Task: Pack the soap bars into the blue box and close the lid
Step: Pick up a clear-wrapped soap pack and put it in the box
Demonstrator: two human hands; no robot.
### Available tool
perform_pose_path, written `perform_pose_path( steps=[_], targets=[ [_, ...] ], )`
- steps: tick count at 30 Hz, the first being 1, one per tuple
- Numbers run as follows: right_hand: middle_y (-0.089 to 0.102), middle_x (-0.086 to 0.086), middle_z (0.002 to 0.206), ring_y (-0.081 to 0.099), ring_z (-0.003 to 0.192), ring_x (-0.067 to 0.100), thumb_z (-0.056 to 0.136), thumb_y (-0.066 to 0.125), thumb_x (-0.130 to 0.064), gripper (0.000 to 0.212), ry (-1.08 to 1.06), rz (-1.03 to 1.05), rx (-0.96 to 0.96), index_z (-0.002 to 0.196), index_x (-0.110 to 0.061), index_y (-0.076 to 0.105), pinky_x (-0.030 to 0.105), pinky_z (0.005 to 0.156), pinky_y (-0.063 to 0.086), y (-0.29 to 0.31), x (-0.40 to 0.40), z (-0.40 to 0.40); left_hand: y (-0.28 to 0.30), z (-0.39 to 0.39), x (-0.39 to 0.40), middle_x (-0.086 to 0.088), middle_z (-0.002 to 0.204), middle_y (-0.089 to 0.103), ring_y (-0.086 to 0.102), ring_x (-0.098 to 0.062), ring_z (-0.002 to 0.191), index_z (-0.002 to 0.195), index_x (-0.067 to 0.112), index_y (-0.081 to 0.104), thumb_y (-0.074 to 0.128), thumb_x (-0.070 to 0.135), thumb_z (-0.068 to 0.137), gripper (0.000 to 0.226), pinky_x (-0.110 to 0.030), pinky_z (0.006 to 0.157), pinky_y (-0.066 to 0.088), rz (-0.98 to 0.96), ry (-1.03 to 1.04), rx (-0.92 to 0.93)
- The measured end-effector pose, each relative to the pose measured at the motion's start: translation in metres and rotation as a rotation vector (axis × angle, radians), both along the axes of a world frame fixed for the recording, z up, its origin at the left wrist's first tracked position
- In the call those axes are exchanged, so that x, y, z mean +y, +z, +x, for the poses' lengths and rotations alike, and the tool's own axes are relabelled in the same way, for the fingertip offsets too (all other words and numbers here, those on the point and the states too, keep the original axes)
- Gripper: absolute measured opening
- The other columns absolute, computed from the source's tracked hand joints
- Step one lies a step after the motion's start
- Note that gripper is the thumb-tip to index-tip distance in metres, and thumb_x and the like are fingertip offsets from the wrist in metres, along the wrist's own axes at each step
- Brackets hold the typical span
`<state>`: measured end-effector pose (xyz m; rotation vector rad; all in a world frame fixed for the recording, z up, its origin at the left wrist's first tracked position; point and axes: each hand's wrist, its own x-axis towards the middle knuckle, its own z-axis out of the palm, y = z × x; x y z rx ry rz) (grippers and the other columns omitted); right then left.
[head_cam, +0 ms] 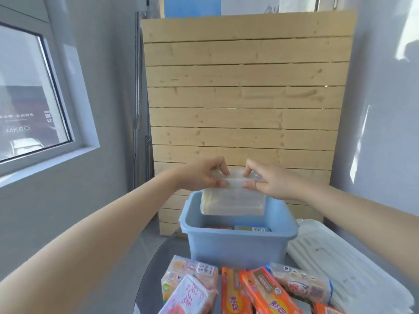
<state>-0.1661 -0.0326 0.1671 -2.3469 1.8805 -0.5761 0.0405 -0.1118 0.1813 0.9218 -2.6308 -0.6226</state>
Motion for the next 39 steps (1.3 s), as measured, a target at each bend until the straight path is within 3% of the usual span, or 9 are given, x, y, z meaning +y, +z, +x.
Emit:
perform_pose_path(
  steps=[5, 10, 14, 18, 22, 25, 30, 35, 39],
  targets=[
    [0.043, -0.019, 0.086, 0.042, 0.082, 0.007, 0.089, 0.053, -0.042, 0.029, -0.008, 0.06, 0.033, 0.106, -0.02, 0.046, 0.022, 0.063, 0.031, -0.041, -0.046, -0.006, -0.042, -0.016, -0.049, 0.005, 0.114, 0.051, 0.05, -0.017, 0.101, 0.1, 0.03, 0.052, 0.065, 0.029, 0.083, 0.021, -0.026, 0.076, 0.038, 0.034, 0.035, -0.104],
    [0.045, -0.018, 0.088, 0.043, 0.094, 0.013, 0.087, 0.053, -0.045, 0.026, 0.009, 0.147, 0.013, 0.102, -0.027, 0.044, 0.032, 0.078, 0.039, -0.089, -0.085, -0.015, -0.083, -0.024, -0.081, 0.006, 0.11, 0.048, 0.048, -0.017, 0.1, 0.106, 0.028, 0.05, 0.063, 0.03, 0.085, 0.025, -0.029, 0.078, 0.035, 0.066, 0.04, -0.19],
    [0.054, -0.007, 0.107, 0.045, 0.1, 0.014, 0.085, 0.053, -0.046, 0.022, 0.026, 0.163, 0.02, 0.096, -0.03, 0.044, 0.034, 0.085, 0.044, -0.112, -0.102, -0.016, -0.101, -0.028, -0.091, 0.003, 0.1, 0.051, 0.049, -0.023, 0.086, 0.112, 0.025, 0.044, 0.059, 0.03, 0.087, 0.03, -0.032, 0.068, 0.034, -0.079, 0.023, -0.345],
    [0.057, -0.008, 0.11, 0.044, 0.103, 0.013, 0.086, 0.055, -0.042, 0.02, 0.04, 0.153, -0.02, 0.097, -0.027, 0.046, 0.033, 0.088, 0.044, -0.133, -0.112, -0.012, -0.112, -0.032, -0.097, -0.004, 0.116, 0.056, 0.051, -0.028, 0.105, 0.117, 0.018, 0.043, 0.057, 0.028, 0.088, 0.034, -0.03, 0.076, 0.03, -0.3, -0.008, -0.456],
    [0.055, -0.007, 0.113, 0.044, 0.11, 0.01, 0.085, 0.059, -0.038, 0.019, 0.048, 0.159, -0.065, 0.098, -0.026, 0.052, 0.031, 0.093, 0.041, -0.144, -0.117, -0.01, -0.125, -0.031, -0.098, -0.006, 0.11, 0.06, 0.051, -0.027, 0.103, 0.115, 0.014, 0.042, 0.056, 0.026, 0.088, 0.032, -0.026, 0.075, 0.023, -0.332, -0.018, -0.502],
    [0.05, -0.008, 0.114, 0.045, 0.096, 0.004, 0.085, 0.061, -0.036, 0.021, 0.049, 0.16, -0.101, 0.102, -0.026, 0.056, 0.025, 0.088, 0.039, -0.146, -0.117, -0.012, -0.13, -0.031, -0.098, -0.006, 0.111, 0.06, 0.051, -0.026, 0.104, 0.115, 0.015, 0.043, 0.058, 0.027, 0.087, 0.034, -0.026, 0.074, 0.022, -0.364, 0.01, -0.488],
    [0.047, -0.003, 0.113, 0.051, 0.088, 0.012, 0.083, 0.063, -0.037, 0.023, -0.008, 0.197, -0.141, 0.104, -0.029, 0.061, 0.03, 0.087, 0.045, -0.142, -0.114, -0.012, -0.135, -0.028, -0.098, -0.004, 0.124, 0.043, 0.037, -0.024, 0.118, 0.116, 0.022, 0.048, 0.064, 0.03, 0.082, 0.039, -0.031, 0.097, 0.031, -0.397, 0.081, -0.433],
    [0.051, 0.0, 0.106, 0.05, 0.087, 0.014, 0.079, 0.067, -0.042, 0.026, -0.03, 0.192, -0.089, 0.101, -0.028, 0.064, 0.029, 0.08, 0.042, -0.14, -0.115, -0.01, -0.139, -0.033, -0.093, -0.006, 0.117, 0.045, 0.045, -0.025, 0.11, 0.111, 0.019, 0.048, 0.067, 0.025, 0.08, 0.037, -0.03, 0.074, 0.035, -0.356, 0.188, -0.424],
    [0.052, -0.002, 0.108, 0.049, 0.101, 0.014, 0.078, 0.065, -0.046, 0.029, -0.043, 0.184, -0.045, 0.102, -0.029, 0.064, 0.032, 0.086, 0.044, -0.14, -0.113, -0.008, -0.138, -0.033, -0.091, -0.007, 0.119, 0.044, 0.044, -0.025, 0.112, 0.113, 0.018, 0.047, 0.068, 0.026, 0.08, 0.04, -0.03, 0.073, 0.035, -0.311, 0.205, -0.424]
  ],
)
